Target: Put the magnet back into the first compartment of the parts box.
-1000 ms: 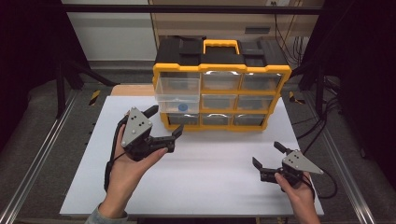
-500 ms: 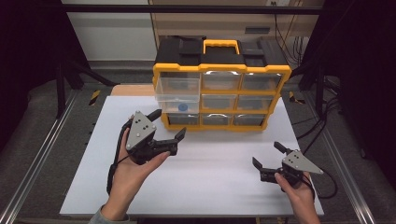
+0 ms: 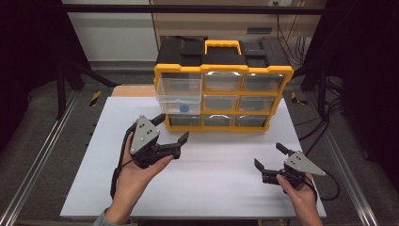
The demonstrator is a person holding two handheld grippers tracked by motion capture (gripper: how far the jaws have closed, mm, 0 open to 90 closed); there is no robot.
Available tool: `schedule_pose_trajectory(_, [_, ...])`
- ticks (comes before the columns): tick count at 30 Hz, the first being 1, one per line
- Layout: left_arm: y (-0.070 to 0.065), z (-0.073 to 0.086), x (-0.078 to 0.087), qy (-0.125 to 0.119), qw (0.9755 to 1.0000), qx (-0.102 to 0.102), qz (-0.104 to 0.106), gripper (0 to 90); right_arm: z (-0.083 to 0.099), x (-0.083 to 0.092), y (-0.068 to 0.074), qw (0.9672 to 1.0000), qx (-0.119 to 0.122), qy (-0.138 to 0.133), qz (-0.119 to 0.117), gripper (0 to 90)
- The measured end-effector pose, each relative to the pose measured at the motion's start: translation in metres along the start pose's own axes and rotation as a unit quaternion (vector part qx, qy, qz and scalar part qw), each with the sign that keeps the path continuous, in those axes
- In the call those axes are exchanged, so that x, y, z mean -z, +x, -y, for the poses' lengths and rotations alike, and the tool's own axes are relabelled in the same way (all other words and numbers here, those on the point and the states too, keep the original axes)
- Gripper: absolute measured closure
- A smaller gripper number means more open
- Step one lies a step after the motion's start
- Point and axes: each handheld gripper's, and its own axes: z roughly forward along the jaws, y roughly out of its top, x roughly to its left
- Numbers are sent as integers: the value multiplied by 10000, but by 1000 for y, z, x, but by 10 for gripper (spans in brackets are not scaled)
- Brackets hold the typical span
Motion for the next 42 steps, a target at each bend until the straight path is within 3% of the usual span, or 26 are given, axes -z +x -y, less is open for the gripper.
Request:
schedule_pose_trajectory(13, [-1,10,-12,56,10000,3,48,244,0,0,0,10000,7,-7,-11,30])
schedule_pose_trajectory(27, [2,19,-16,-34,9997,249,0,498,-1,0,0,10000,13,-5,-19,31])
schedule_pose_trajectory(32, [2,19,-14,-72,9997,222,33,589,-1,1,0,10000,-4,4,-22,31])
schedule_pose_trajectory(42, [4,19,-7,-253,9994,196,-106,774,-1,1,0,10000,12,5,-24,32])
